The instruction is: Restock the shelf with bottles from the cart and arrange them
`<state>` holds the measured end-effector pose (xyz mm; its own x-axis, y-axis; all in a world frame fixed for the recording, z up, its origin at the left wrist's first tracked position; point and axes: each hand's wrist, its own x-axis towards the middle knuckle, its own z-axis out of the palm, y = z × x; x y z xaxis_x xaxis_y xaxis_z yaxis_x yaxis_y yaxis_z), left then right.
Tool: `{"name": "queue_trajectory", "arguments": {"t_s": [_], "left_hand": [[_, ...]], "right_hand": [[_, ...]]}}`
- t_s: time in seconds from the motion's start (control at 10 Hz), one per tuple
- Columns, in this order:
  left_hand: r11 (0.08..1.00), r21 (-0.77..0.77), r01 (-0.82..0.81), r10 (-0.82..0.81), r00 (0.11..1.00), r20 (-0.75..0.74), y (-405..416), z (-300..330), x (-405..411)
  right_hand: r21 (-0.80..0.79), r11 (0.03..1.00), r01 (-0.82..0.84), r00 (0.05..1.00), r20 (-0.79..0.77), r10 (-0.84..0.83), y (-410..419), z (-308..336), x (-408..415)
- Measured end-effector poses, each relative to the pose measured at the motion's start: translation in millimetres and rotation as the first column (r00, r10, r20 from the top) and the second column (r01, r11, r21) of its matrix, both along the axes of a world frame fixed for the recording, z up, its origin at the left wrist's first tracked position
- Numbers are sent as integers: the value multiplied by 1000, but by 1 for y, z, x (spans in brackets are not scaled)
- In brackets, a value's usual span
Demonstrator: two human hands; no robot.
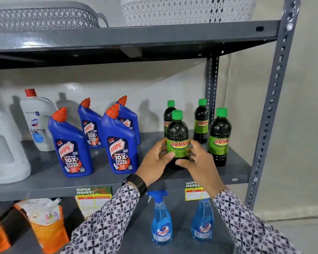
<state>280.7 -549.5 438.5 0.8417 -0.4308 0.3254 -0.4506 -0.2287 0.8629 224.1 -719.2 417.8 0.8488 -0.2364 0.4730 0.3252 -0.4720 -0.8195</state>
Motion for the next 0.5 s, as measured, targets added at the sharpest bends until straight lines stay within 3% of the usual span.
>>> {"name": "queue_trajectory", "arguments": {"t_s": [0.2, 0.3, 0.4, 0.5], "left_hand": [[1000, -8, 15, -15, 1000, -23, 1, 5, -5], [999, -15, 37, -37, 999, -38, 8, 6, -18], [1000, 15, -20, 20, 999, 29, 34, 11, -41], [977, -125, -172, 202, 935, 291, 84, 40, -56]], "right_hand": [[-2, 1000, 24, 999, -24, -24, 1, 2, -3], [-75, 996, 52, 998, -31, -54, 11, 2, -14], [-219, 928, 302, 952, 117, -282, 39, 2, -36], [-338, 806, 486, 853, 383, -354, 78, 27, -50]]}}
